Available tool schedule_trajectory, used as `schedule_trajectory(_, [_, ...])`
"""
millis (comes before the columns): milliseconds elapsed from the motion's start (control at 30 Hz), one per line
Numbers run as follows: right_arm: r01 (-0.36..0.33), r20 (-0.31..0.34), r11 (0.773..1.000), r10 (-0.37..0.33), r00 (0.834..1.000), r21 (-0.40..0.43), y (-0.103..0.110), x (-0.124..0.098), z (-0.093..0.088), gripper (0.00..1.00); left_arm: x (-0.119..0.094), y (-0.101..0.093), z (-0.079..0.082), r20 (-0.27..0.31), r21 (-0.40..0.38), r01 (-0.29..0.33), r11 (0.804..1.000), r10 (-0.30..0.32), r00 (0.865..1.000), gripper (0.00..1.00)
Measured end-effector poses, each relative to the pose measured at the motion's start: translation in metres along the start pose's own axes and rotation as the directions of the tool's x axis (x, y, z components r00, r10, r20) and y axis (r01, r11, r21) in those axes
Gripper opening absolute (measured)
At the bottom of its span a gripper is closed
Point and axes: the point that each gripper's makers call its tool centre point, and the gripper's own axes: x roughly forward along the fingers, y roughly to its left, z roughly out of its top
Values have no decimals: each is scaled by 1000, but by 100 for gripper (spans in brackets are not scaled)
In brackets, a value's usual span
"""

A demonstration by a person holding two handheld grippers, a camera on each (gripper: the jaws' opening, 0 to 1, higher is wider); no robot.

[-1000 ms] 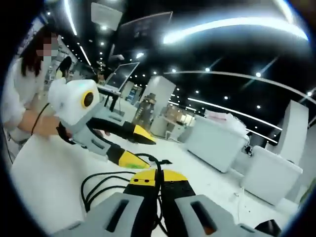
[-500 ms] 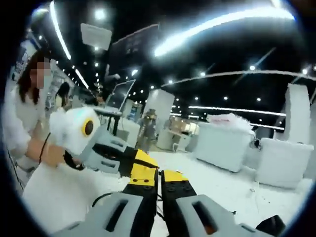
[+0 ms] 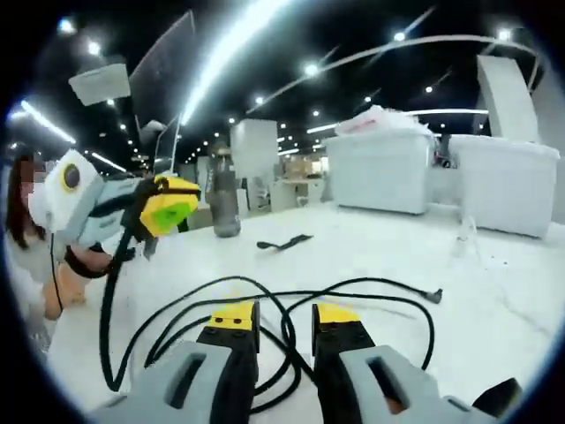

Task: Coil the Type-C to USB data cable on the desktop and secure it with Velcro straps.

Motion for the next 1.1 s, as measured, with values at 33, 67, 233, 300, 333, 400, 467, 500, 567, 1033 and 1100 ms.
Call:
schedule_trajectory(33, [3, -16, 1000, -4, 1000, -18, 0, 3, -3, 21, -1, -1, 2, 3, 4, 2, 1000, -2, 1000, 4])
schedule_trajectory(67, [10, -33, 1000, -10, 999, -17, -1, 6, -6, 20, -1, -2, 3, 8, 8, 5, 1000, -5, 1000, 4])
schedule_trajectory(233, [27, -38, 998, -29, 999, -65, -1, 6, -8, 5, 0, -4, 6, 19, -10, 17, 1000, -17, 1000, 4])
schedule_trajectory(300, [39, -18, 996, -41, 999, -81, -1, 2, -2, 4, 1, -3, 2, 0, -18, 12, 1000, -12, 1000, 4])
schedule_trajectory(333, [49, 6, 994, -49, 999, -96, -2, -1, 4, 4, 2, -1, -2, -11, -26, 8, 1000, -8, 1000, 4])
schedule_trajectory(400, [95, 67, 990, -88, 994, -106, -6, -12, 18, 3, 3, 2, -11, -42, -71, -3, 997, 0, 999, 4])
schedule_trajectory(467, [123, 120, 986, -110, 987, -110, -9, -22, 30, 3, 3, 3, -17, -59, -127, -6, 992, -1, 998, 4])
schedule_trajectory(500, [145, 148, 983, -128, 981, -112, -11, -28, 36, 3, 4, 4, -19, -61, -157, -10, 987, 0, 998, 4])
schedule_trajectory(567, [178, 183, 975, -152, 971, -133, -14, -37, 44, 3, 4, 6, -21, -61, -214, -18, 977, 5, 998, 4])
schedule_trajectory(1033, [207, 368, 968, -142, 919, -142, 4, -67, 89, 2, 4, 27, -50, -114, -378, -102, 920, 63, 991, 4])
schedule_trajectory(1100, [198, 382, 971, -133, 914, -137, 6, -69, 92, 2, 4, 30, -54, -124, -382, -115, 917, 73, 990, 4])
